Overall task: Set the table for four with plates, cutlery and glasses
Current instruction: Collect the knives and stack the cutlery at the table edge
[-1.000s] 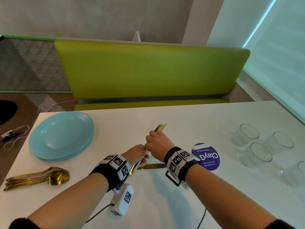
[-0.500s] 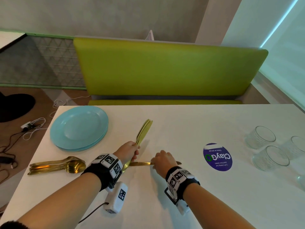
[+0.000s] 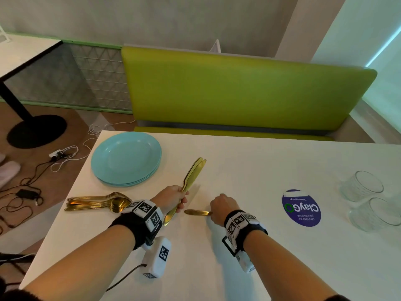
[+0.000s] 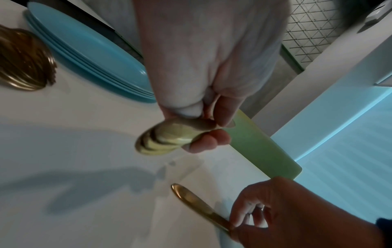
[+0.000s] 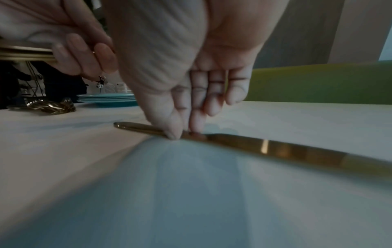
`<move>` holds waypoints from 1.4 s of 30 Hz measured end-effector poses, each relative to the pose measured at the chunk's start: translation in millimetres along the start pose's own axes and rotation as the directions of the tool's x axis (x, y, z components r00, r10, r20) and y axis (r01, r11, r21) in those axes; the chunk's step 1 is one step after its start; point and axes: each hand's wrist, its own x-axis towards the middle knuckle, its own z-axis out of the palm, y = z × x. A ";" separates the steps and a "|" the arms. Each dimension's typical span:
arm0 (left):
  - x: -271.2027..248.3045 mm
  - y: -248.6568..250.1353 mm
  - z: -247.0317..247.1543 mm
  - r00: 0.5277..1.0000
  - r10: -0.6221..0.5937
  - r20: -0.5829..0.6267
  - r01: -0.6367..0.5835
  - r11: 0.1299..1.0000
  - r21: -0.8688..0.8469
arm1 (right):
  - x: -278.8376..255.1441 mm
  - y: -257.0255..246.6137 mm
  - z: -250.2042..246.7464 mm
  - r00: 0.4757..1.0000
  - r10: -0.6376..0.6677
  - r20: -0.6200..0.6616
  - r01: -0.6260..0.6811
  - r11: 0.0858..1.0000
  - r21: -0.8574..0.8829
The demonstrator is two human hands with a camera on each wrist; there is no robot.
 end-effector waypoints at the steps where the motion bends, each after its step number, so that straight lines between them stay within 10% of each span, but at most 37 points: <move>1: -1.8 0.7 -0.5 1.000 0.006 0.003 -0.006 1.000 0.002 | -0.4 -1.0 -2.0 0.999 0.013 0.032 -0.013 1.000 0.020; 8: -5.4 1.9 -8.2 0.998 0.053 0.024 -0.055 0.994 0.094 | -16.6 -14.4 -8.0 0.991 0.040 0.127 -0.046 0.998 0.042; 20: -58.7 -21.3 -49.0 0.965 0.092 0.245 -0.192 0.884 0.426 | -76.2 -105.2 -69.2 0.967 -0.226 -0.117 0.182 0.936 -0.302; 42: -132.4 -100.2 -118.4 0.899 -0.047 0.436 -0.047 0.978 0.202 | -107.2 -228.7 -66.8 0.973 -0.187 -0.135 0.169 0.976 -0.139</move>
